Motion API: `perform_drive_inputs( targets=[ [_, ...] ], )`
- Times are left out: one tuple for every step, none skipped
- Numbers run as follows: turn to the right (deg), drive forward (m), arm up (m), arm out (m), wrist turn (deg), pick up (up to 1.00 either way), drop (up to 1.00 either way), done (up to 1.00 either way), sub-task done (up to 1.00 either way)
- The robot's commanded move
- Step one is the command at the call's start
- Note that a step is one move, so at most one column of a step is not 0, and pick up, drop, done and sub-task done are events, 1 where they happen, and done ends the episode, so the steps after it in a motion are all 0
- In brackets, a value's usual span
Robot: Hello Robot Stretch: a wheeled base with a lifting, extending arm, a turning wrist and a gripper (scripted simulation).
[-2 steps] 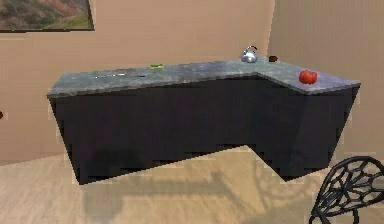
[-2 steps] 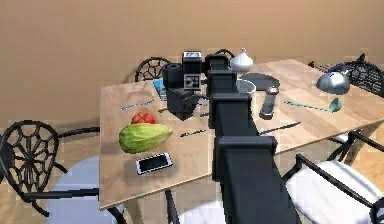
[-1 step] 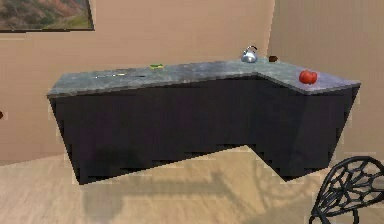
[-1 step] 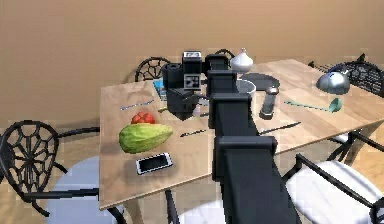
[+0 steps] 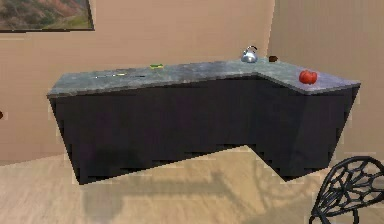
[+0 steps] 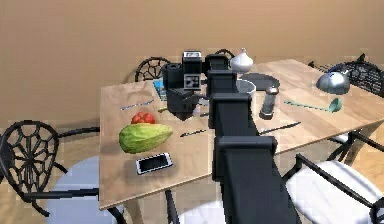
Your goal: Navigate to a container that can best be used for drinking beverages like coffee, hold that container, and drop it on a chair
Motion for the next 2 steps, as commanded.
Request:
perform_drive_inputs(
  targets=[
    [0.0,0.00,0.00,0.00,0.0,0.00,1.00,0.00,0.00],
    [0.0,0.00,0.00,-0.10,0.0,0.00,0.00,0.00,0.00]
  ],
)
